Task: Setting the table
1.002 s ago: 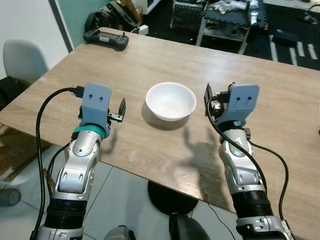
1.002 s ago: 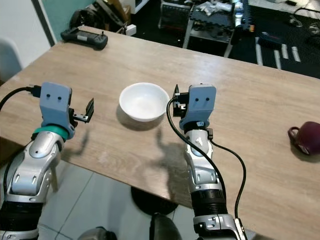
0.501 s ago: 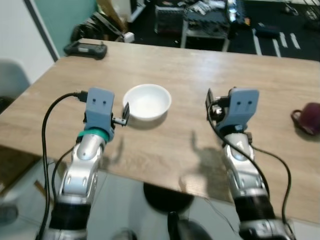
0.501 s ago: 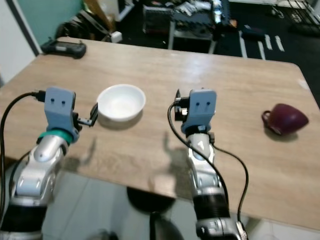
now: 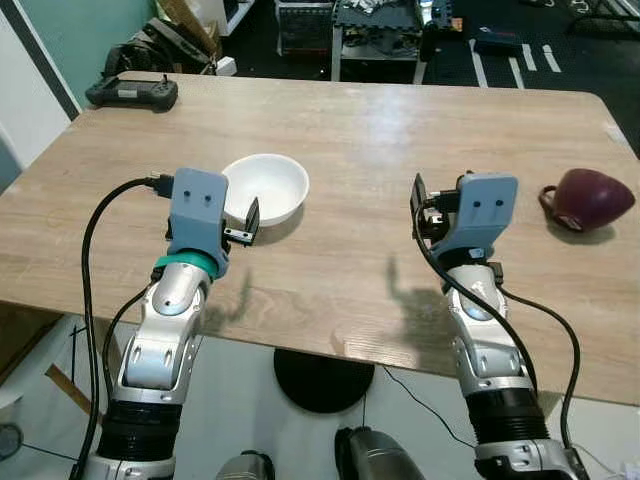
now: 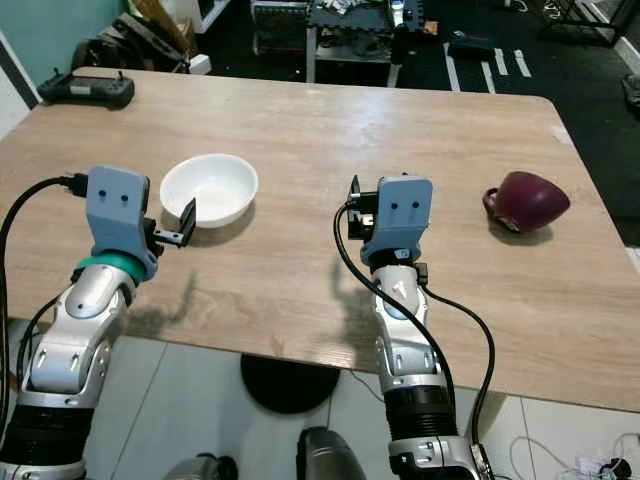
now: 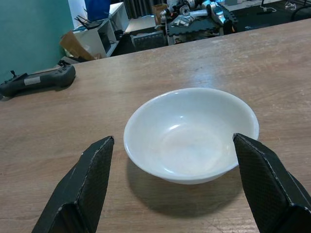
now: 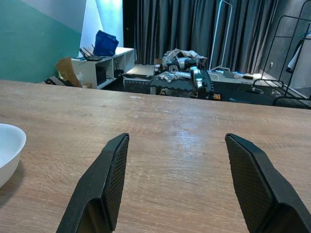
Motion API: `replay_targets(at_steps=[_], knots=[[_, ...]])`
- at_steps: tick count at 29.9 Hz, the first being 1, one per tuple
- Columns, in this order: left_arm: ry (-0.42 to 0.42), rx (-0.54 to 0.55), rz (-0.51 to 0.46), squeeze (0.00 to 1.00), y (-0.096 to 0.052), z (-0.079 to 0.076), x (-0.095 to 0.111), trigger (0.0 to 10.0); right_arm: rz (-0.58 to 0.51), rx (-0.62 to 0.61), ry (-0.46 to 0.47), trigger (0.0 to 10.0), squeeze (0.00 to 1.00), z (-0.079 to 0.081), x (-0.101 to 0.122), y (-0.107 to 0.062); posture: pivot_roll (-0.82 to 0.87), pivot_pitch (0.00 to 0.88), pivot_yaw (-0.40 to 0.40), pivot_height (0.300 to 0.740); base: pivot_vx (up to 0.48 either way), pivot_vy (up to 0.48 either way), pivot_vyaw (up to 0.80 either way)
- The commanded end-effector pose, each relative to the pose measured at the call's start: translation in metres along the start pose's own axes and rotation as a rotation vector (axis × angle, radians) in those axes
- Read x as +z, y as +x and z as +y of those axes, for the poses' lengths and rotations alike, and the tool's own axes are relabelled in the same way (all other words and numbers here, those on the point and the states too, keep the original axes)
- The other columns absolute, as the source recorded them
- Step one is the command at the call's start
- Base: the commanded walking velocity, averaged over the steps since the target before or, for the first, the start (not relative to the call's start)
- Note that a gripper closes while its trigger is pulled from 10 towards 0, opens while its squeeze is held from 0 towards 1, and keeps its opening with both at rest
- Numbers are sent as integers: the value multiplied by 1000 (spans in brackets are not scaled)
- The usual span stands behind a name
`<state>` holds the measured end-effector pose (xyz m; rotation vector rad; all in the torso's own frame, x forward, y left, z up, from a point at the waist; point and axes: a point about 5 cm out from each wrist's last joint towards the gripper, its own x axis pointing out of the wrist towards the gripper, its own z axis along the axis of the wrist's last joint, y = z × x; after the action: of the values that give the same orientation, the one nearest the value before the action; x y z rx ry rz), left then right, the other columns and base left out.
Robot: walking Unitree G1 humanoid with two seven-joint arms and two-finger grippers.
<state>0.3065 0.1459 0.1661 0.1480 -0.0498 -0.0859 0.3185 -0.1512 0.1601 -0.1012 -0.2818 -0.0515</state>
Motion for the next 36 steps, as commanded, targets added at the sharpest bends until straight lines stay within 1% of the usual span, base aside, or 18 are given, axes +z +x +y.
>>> replay_targets(at_steps=[1,26,36], knots=[[1,4,18,0,1,1,-3,10000,8,2,5,10000,0,2,-1,-3,-98,0,82,740,0,0,0],[-1,17,16,0,-3,0,-4,10000,13,17,7,10000,0,5,-2,-3,-85,0,69,740,0,0,0],[-2,47,18,0,-7,3,-6,10000,17,45,13,10000,0,11,-3,-2,-70,0,53,740,0,0,0]])
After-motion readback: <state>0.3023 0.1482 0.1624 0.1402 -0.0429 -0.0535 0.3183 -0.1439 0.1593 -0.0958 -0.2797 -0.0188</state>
